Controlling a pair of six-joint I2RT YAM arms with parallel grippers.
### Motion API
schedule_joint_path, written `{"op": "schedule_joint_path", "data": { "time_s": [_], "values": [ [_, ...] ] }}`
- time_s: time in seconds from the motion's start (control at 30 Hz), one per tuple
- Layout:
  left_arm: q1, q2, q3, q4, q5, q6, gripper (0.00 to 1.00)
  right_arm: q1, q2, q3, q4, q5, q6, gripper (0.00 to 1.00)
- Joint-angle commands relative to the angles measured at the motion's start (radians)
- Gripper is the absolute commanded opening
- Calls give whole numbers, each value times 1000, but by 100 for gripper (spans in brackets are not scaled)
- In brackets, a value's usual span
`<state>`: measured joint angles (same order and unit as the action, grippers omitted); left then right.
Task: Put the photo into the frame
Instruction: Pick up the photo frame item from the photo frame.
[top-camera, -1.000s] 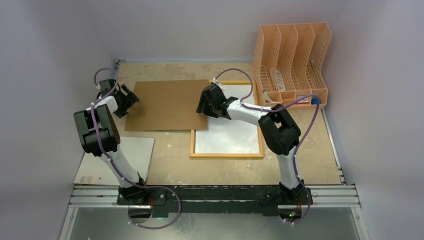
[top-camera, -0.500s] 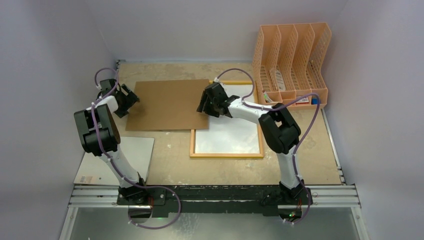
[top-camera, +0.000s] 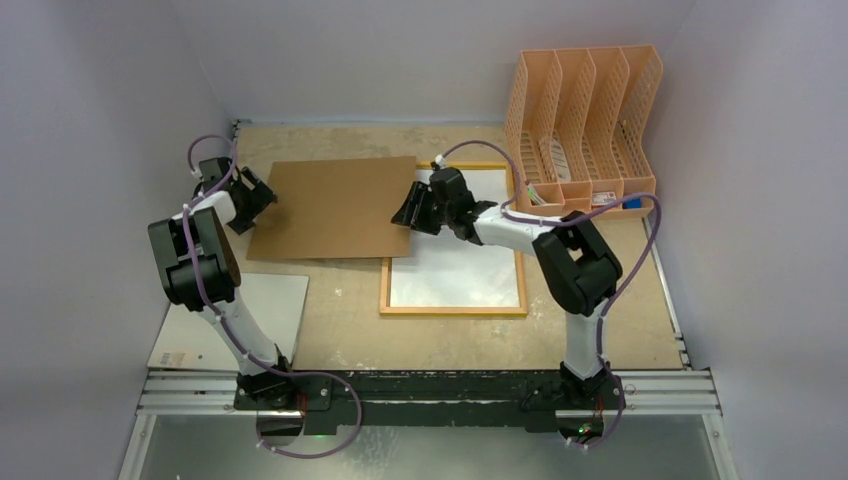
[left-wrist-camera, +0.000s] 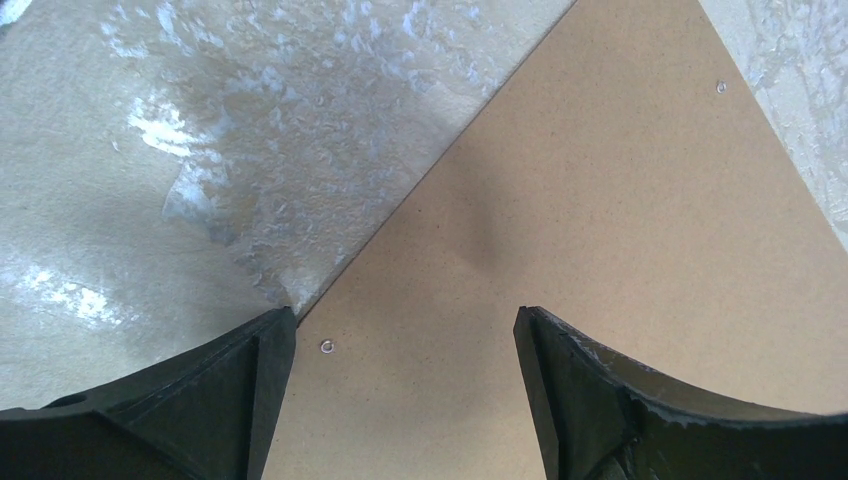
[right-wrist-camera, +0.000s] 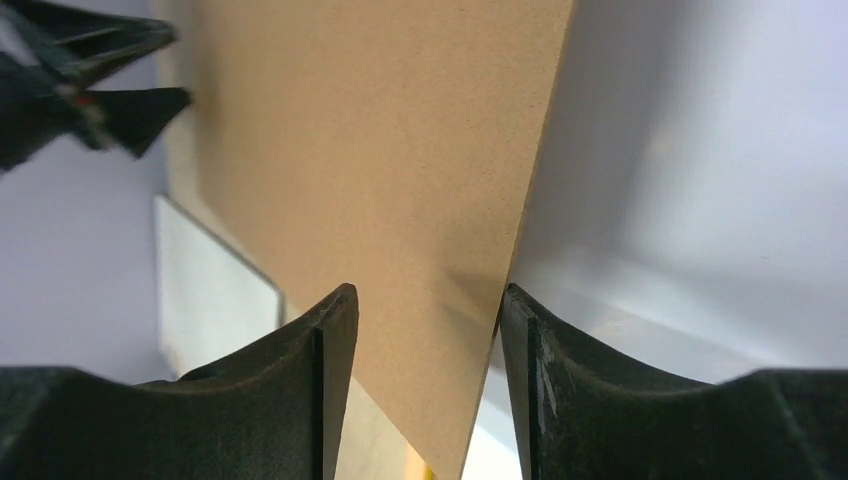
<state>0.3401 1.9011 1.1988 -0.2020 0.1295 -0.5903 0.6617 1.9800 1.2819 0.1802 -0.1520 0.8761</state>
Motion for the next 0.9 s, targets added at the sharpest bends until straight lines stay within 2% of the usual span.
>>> {"op": "schedule_joint_path", "data": {
  "time_s": [0.0, 0.2, 0.4, 0.5, 0.6, 0.87],
  "values": [
    [-30, 51, -17, -126, 136, -42, 83, 33, -118, -4, 331, -222, 78, 56],
    [-29, 52, -14, -130, 138, -39, 82, 24, -154, -75, 390, -230, 163, 50],
    [-29, 47, -11, -131, 144, -37, 82, 21, -121, -57, 380, -262, 205, 42],
    [-28, 42, -13, -131, 147, -34, 82, 22, -97, -41, 366, -274, 215, 38],
    [-29, 42, -13, -130, 155, -34, 82, 22, -78, -21, 344, -292, 226, 39],
    [-29, 23, -3, -141, 137, -27, 82, 21, -113, -13, 242, -213, 200, 31]
  ]
}}
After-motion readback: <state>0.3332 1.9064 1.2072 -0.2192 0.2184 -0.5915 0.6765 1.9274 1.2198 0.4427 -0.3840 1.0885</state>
